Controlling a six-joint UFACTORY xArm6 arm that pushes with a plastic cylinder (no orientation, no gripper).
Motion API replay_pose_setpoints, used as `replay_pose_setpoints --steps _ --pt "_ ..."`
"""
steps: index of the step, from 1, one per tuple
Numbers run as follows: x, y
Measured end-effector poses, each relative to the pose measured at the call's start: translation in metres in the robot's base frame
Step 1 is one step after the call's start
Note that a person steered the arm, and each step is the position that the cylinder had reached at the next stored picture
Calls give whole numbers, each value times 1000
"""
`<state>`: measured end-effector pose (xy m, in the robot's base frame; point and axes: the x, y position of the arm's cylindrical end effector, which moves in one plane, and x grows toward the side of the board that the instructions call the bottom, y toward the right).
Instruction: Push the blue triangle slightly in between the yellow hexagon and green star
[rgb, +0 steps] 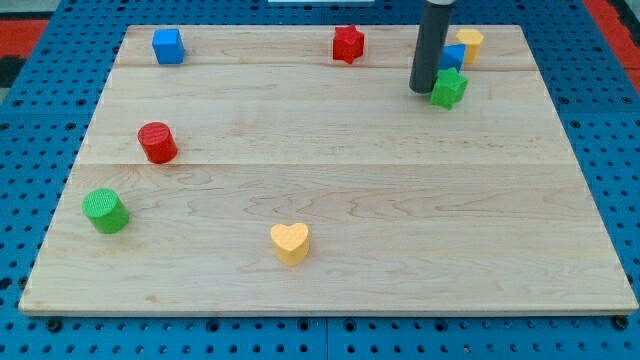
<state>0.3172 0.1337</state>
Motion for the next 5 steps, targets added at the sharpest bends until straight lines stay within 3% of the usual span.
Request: replay_pose_setpoints --steps 1,3,5 --pt "0 2" --pt "-58 -18" --pt "-59 18"
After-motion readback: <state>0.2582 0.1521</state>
